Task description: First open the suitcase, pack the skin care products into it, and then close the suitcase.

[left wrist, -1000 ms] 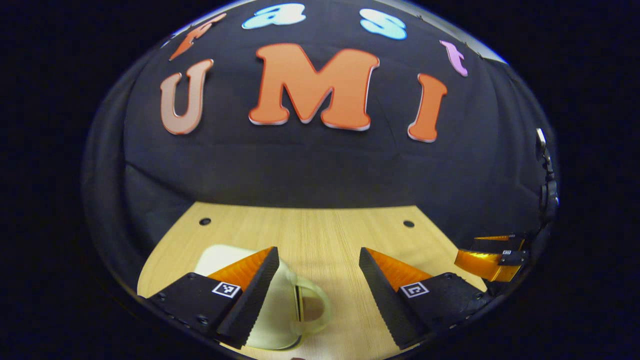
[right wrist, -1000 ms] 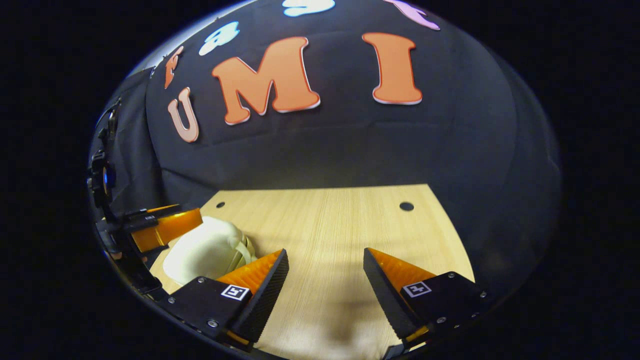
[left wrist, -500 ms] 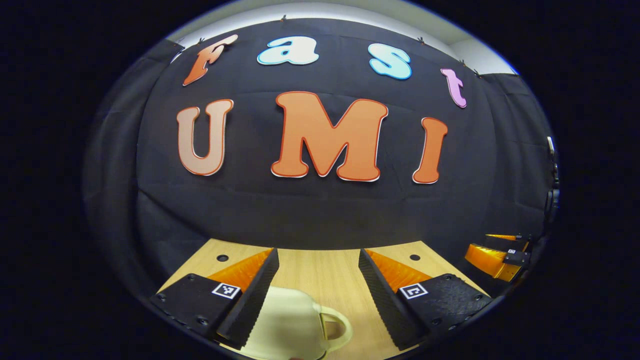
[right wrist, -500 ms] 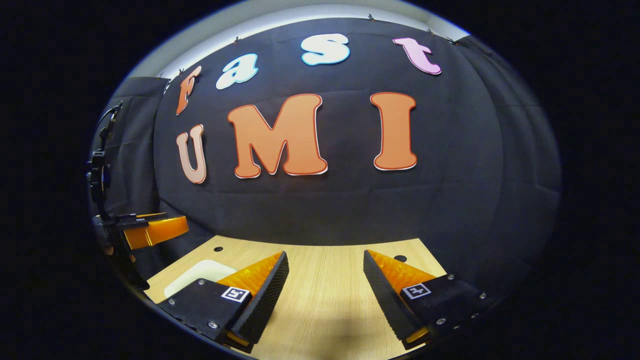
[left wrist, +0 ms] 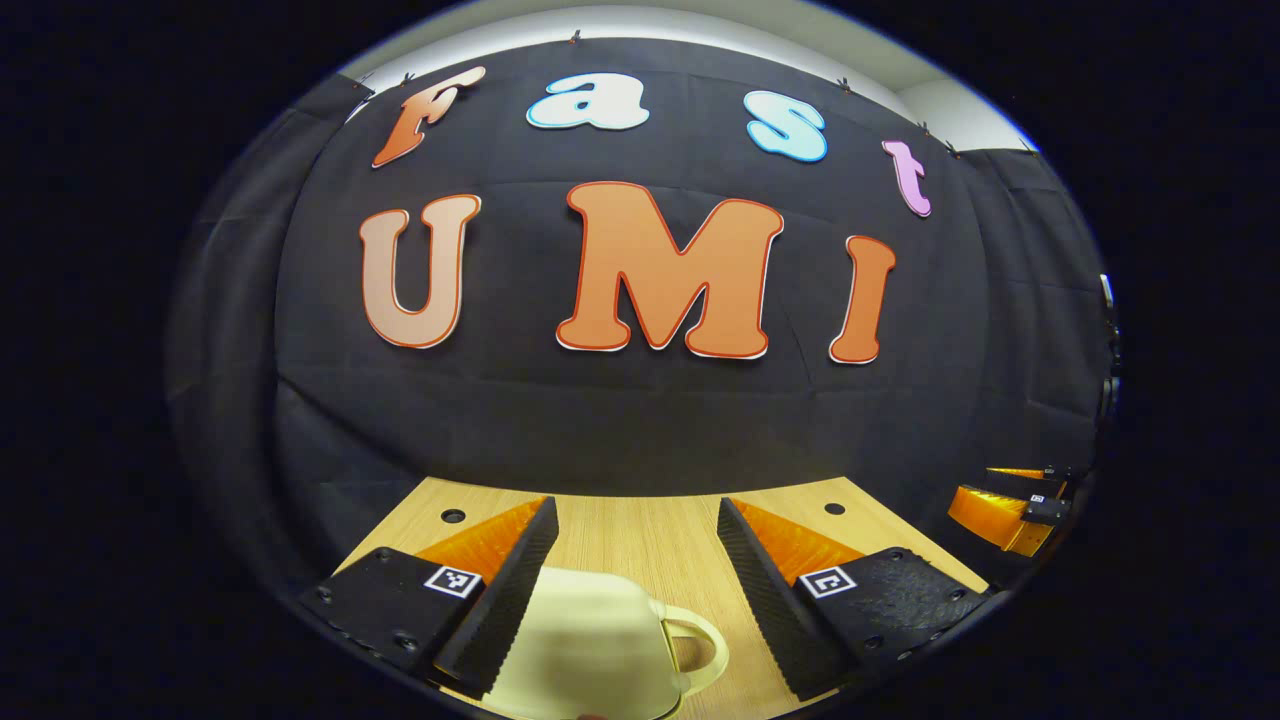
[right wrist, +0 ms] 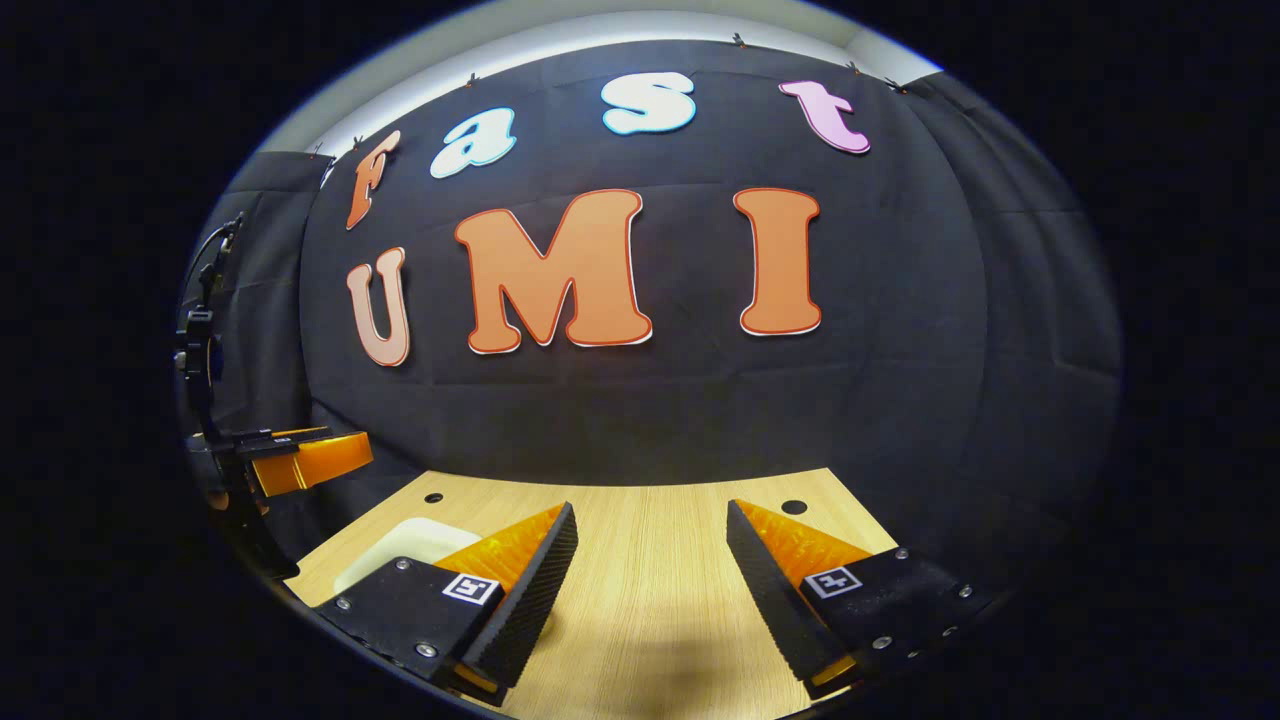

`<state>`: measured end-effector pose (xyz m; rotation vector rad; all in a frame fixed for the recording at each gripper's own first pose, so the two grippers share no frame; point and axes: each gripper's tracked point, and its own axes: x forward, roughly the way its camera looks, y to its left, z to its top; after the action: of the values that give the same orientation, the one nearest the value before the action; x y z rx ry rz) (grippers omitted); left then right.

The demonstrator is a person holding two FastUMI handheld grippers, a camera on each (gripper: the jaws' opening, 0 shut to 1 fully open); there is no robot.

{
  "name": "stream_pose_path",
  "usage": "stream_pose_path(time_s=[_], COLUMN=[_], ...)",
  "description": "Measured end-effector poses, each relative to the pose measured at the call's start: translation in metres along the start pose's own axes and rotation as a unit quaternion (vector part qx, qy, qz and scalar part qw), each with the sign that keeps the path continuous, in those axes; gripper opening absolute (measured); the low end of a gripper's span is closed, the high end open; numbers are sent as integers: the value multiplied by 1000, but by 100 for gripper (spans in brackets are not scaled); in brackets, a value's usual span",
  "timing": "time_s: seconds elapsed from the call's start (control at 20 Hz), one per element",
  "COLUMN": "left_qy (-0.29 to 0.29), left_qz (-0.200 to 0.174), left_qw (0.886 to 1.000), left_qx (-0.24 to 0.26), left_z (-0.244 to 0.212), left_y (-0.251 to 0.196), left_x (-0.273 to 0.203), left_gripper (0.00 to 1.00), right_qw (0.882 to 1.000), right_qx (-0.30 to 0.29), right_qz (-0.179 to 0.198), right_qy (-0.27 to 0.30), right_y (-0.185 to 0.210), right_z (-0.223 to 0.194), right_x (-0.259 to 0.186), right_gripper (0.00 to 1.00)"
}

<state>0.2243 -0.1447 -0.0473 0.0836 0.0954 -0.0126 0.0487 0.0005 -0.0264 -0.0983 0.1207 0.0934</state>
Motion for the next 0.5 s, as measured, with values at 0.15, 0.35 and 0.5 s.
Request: stream_pose_path(time_s=[0.15,0.35,0.5], left_qy=[-6,-2,0], left_qz=[-2,-8,-5], left_qw=[1000,1000,1000], left_qx=[-5,-19,-9], left_z=[1,0,5], left_y=[1,-6,-10], left_x=[2,7,9], left_gripper=[99,99,99], right_qw=[1000,1000,1000], right_qx=[1,1,3], right_qz=[-9,-15,-11], right_qy=[-2,-6,-5], right_y=[-5,-14,-17], right_z=[1,3,5], right_x=[-5,-8,-7], right_gripper=[95,95,95])
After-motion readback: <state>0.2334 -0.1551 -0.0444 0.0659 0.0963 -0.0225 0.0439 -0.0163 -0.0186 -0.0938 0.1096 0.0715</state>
